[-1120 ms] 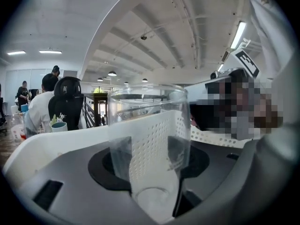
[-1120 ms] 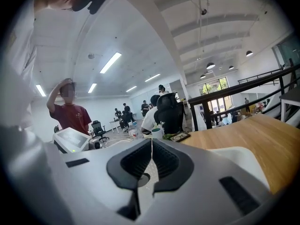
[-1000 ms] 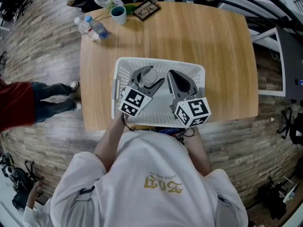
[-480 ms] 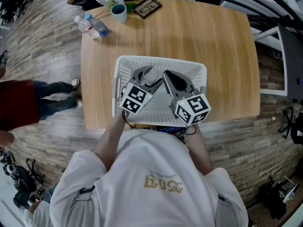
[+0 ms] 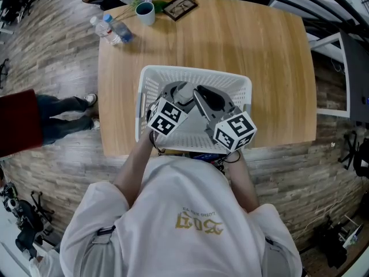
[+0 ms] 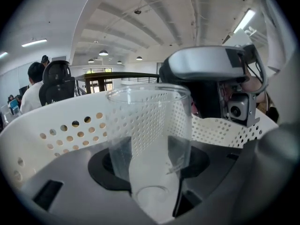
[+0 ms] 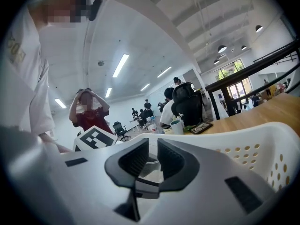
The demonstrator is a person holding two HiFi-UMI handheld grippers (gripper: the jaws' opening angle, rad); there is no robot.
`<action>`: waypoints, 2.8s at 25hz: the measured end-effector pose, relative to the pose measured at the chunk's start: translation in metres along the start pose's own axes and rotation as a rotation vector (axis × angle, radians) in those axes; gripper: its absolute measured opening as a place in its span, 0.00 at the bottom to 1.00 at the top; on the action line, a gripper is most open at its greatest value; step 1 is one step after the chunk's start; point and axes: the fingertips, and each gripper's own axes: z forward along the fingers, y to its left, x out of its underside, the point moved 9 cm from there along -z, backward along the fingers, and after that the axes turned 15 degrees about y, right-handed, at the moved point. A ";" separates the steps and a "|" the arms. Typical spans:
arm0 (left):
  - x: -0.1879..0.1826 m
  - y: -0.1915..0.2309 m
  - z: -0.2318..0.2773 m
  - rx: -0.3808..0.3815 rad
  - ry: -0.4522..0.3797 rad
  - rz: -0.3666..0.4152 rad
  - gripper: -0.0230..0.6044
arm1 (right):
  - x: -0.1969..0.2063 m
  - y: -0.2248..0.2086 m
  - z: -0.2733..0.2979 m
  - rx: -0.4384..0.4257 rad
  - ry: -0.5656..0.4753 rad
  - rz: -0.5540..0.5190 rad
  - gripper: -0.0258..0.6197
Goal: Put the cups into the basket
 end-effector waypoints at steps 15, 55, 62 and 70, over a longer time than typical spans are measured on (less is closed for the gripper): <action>0.002 -0.008 0.009 -0.071 0.150 0.132 0.46 | 0.005 0.015 0.018 -0.115 0.195 -0.158 0.20; -0.008 -0.028 0.023 -0.066 0.169 0.306 0.46 | 0.013 0.011 0.013 -0.076 0.343 -0.084 0.09; 0.000 -0.024 0.022 -0.061 0.223 0.352 0.48 | 0.013 0.005 0.016 0.009 0.394 -0.095 0.09; 0.003 -0.020 0.016 -0.077 0.228 0.314 0.48 | 0.012 0.005 0.020 0.061 0.417 -0.145 0.09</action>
